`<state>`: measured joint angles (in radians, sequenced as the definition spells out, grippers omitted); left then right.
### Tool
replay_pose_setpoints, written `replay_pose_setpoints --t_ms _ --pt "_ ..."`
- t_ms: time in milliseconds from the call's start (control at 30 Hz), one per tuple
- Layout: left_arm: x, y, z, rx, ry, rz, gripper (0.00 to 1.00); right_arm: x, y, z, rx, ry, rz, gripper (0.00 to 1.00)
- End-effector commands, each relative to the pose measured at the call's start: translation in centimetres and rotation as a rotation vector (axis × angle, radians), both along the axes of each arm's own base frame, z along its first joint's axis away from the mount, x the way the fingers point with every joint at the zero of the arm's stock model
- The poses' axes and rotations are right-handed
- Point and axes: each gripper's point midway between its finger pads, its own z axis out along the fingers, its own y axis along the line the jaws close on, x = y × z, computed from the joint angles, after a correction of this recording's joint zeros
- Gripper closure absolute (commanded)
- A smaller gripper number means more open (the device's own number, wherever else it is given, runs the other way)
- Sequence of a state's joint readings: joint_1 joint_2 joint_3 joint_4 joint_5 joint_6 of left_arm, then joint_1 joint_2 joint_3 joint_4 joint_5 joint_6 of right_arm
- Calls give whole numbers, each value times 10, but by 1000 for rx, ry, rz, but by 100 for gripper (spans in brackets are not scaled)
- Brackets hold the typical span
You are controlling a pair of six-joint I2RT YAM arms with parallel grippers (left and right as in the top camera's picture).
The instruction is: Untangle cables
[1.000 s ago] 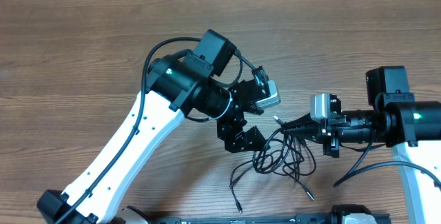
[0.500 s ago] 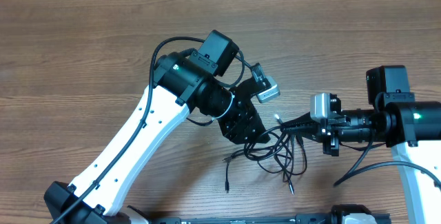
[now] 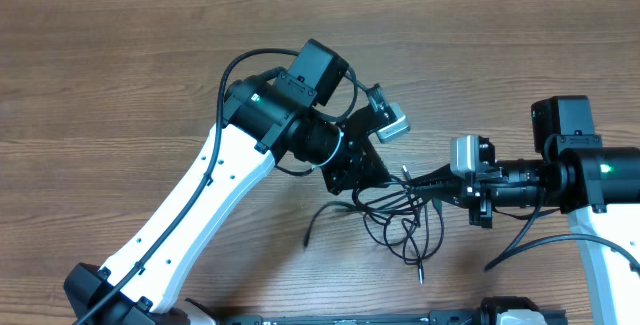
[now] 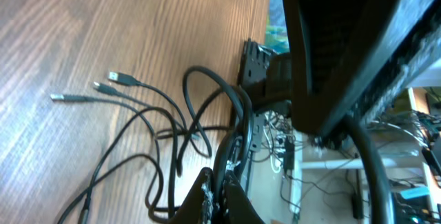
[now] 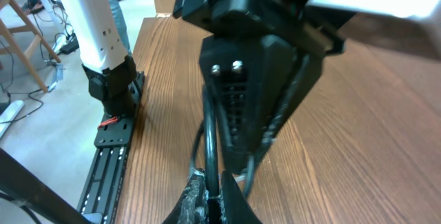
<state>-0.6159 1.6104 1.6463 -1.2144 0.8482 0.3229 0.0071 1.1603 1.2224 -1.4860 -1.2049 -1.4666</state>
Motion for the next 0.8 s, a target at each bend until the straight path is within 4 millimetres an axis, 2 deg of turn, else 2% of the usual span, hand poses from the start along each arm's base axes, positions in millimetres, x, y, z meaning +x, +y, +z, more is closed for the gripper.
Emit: replay_pose_setpoints --t_ms 0,300,433,500,567,600,633,667,767 --pt "8 -8 9 -31 -22 21 96 -5 1 9 -2 -23 2 96" --pt "54 -10 32 -131 -18 192 96 -6 -3 -2 -61 56 -32 96" --pt "62 -11 64 -291 -18 155 96 -5 -6 -8 -94 111 -63 96" --pt "61 -10 85 -396 -24 101 96 -5 -6 -8 -92 141 -76 80" --pt "61 -6 106 -486 -15 59 96 -3 -6 -8 -89 169 -91 40" --pt "62 -4 112 -512 -8 49 96 -3 -6 -7 -88 178 -97 29" --pt "64 -2 119 -535 4 45 96 -2 -6 -7 -86 190 -104 4" --pt "66 1 124 -549 14 48 96 0 -6 -7 -83 203 -115 0" --pt "70 6 131 -569 21 53 96 7 -6 -5 -70 244 -155 0"
